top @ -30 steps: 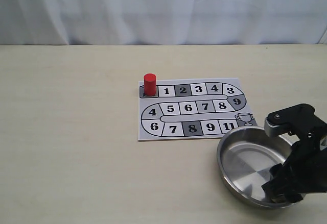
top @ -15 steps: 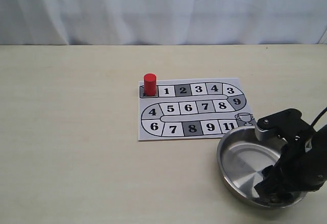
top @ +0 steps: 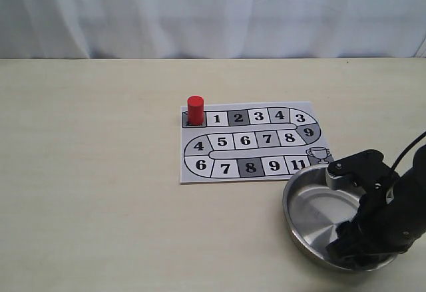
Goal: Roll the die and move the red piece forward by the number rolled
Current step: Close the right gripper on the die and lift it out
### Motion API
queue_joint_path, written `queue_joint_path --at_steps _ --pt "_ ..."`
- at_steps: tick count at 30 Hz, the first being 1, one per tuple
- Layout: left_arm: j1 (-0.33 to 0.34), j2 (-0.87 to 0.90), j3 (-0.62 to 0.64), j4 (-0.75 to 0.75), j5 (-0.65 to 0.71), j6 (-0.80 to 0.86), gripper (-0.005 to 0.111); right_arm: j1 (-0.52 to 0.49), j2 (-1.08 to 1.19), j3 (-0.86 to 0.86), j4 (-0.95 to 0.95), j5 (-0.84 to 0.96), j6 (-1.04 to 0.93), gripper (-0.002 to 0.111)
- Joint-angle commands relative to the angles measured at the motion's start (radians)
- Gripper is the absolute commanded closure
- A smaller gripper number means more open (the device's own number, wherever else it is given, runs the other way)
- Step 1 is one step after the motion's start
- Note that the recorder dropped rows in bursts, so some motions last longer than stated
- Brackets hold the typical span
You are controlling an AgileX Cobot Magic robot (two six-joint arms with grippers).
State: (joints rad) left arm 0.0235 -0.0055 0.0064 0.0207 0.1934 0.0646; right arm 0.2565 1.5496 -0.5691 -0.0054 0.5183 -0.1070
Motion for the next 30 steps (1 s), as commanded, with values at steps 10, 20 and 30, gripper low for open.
queue_joint_path --at_steps 10,20,30 --pt "-0.002 0.005 -0.006 -0.007 -0.01 -0.002 0.107 0.002 0.02 0.006 -0.011 -0.027 0.042 0.049" --pt "-0.002 0.005 -0.006 -0.007 -0.01 -0.002 0.107 0.002 0.02 0.004 -0.009 -0.048 0.042 0.097" --pt "-0.002 0.005 -0.006 -0.007 -0.004 -0.002 0.107 -0.001 -0.052 -0.158 -0.009 0.065 0.044 0.104"
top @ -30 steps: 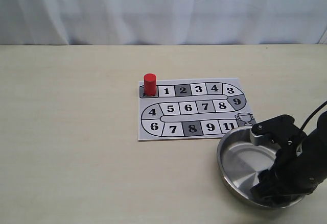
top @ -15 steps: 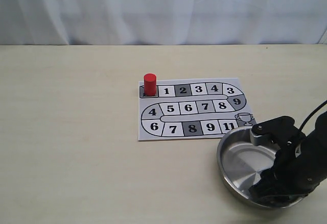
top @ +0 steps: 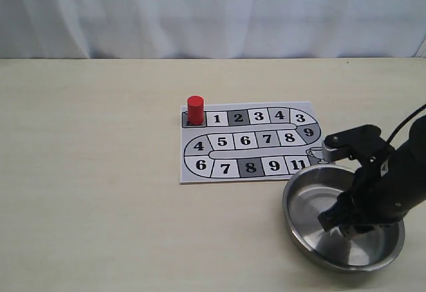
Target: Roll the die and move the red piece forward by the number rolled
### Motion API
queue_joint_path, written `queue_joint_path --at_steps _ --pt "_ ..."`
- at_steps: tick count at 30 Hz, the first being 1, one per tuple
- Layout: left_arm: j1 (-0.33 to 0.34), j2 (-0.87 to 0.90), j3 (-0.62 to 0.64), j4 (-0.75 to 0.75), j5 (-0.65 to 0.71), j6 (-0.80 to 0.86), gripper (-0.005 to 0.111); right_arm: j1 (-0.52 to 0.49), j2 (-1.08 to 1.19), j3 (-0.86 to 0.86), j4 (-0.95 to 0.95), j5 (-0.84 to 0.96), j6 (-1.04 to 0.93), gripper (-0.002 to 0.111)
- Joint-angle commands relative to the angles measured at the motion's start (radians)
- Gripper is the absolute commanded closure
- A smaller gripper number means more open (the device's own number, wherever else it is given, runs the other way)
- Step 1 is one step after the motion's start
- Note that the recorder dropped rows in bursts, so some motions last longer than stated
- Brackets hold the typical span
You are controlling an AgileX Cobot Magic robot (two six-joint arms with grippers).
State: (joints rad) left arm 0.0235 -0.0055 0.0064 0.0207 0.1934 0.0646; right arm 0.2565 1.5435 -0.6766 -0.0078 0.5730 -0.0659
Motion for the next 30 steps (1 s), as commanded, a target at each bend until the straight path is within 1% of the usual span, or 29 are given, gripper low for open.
queue_joint_path --at_steps 1,3,6,9,14,19,21,23,30 --pt "-0.002 0.005 -0.006 -0.007 -0.004 -0.002 0.107 -0.001 -0.056 -0.062 -0.017 0.01 0.012 0.104" --pt "-0.002 0.005 -0.006 -0.007 -0.004 -0.002 0.107 -0.001 -0.079 -0.09 -0.074 0.01 0.066 0.104" --pt "-0.002 0.005 -0.006 -0.007 -0.004 -0.002 0.107 -0.009 -0.098 -0.128 -0.22 0.015 0.177 0.104" --pt "-0.002 0.005 -0.006 -0.007 -0.004 -0.002 0.107 -0.061 -0.098 -0.16 -0.339 0.033 0.303 0.104" --pt "-0.002 0.005 -0.006 -0.007 -0.004 -0.002 0.107 -0.226 -0.096 -0.179 -0.456 0.05 0.417 0.104" --pt "-0.002 0.005 -0.006 -0.007 -0.007 -0.002 0.107 -0.423 -0.094 -0.179 -0.582 0.053 0.485 0.104" --pt "-0.002 0.005 -0.006 -0.007 -0.007 -0.002 0.107 -0.481 -0.094 -0.179 -0.627 0.041 0.504 0.104" --pt "-0.002 0.005 -0.006 -0.007 -0.007 -0.002 0.107 -0.525 -0.094 -0.179 -0.635 -0.009 0.542 0.104" --pt "-0.002 0.005 -0.006 -0.007 -0.007 -0.002 0.107 -0.538 -0.061 -0.179 -0.625 -0.218 0.54 0.104"
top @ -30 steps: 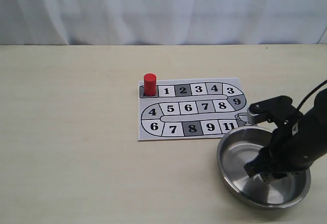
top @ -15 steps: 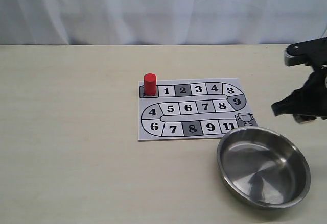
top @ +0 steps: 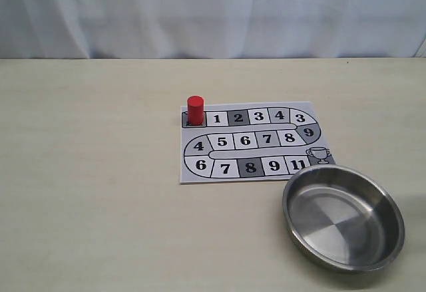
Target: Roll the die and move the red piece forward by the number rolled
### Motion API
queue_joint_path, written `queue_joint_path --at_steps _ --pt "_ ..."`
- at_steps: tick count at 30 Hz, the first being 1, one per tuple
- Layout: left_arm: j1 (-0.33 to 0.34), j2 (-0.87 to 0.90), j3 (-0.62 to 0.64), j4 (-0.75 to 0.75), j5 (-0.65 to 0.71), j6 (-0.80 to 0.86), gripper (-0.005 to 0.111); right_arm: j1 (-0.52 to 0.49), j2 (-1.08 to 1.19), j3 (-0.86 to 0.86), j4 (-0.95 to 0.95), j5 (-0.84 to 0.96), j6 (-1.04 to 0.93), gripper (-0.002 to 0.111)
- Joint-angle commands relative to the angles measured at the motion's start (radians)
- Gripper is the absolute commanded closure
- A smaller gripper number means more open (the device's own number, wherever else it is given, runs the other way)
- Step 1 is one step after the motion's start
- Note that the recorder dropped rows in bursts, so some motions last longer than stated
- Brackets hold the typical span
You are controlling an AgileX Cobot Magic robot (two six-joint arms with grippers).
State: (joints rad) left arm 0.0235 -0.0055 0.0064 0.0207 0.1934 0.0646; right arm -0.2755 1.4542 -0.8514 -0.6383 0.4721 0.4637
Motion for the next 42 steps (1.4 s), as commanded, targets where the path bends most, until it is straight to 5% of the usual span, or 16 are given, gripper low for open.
queue_joint_path --at_steps 1,13,20,30,33,38,42 --pt "-0.002 0.005 -0.006 -0.007 -0.007 -0.002 0.107 -0.006 0.041 -0.004 0.005 -0.147 0.011 0.104" --pt "-0.002 0.005 -0.006 -0.007 -0.007 -0.002 0.107 -0.006 0.236 -0.108 0.029 -0.096 -0.035 0.104" --pt "-0.002 0.005 -0.006 -0.007 -0.005 -0.002 0.107 -0.03 0.318 -0.25 0.584 0.028 -0.643 0.104" --pt "-0.002 0.005 -0.006 -0.007 -0.005 -0.002 0.107 -0.032 0.333 -0.264 0.686 -0.013 -0.757 0.102" --pt "-0.002 0.005 -0.006 -0.007 -0.005 -0.002 0.107 -0.017 0.333 -0.264 0.873 0.037 -0.893 0.082" --pt "-0.002 0.005 -0.006 -0.007 -0.005 -0.002 0.107 -0.012 0.333 -0.264 1.307 0.125 -1.131 0.025" --pt "-0.002 0.005 -0.006 -0.007 -0.005 -0.002 0.107 -0.012 0.331 -0.264 1.415 0.269 -1.404 0.016"
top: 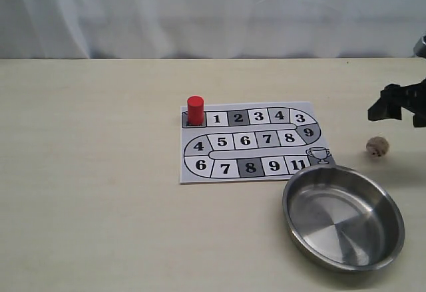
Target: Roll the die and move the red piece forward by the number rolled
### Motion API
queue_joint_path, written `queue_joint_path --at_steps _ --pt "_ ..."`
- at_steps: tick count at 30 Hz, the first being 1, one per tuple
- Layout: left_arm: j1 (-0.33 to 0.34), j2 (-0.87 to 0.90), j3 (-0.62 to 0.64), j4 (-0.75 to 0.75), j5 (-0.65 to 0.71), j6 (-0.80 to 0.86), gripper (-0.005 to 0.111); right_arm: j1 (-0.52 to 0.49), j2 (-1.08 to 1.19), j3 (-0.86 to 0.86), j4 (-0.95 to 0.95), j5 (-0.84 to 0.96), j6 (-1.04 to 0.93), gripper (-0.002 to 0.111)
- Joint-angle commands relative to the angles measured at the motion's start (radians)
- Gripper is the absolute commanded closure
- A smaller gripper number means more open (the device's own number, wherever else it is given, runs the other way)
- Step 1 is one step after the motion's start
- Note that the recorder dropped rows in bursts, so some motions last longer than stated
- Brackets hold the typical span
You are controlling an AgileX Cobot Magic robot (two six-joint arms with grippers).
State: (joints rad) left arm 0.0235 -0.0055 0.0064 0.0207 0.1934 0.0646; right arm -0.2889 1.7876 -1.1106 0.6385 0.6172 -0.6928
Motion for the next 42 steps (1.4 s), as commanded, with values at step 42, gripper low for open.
queue_joint_path --at_steps 42 --pt "-0.002 0.005 -0.006 -0.007 -0.004 -0.002 0.107 0.259 -0.002 -0.005 0.116 -0.076 -0.119 0.016"
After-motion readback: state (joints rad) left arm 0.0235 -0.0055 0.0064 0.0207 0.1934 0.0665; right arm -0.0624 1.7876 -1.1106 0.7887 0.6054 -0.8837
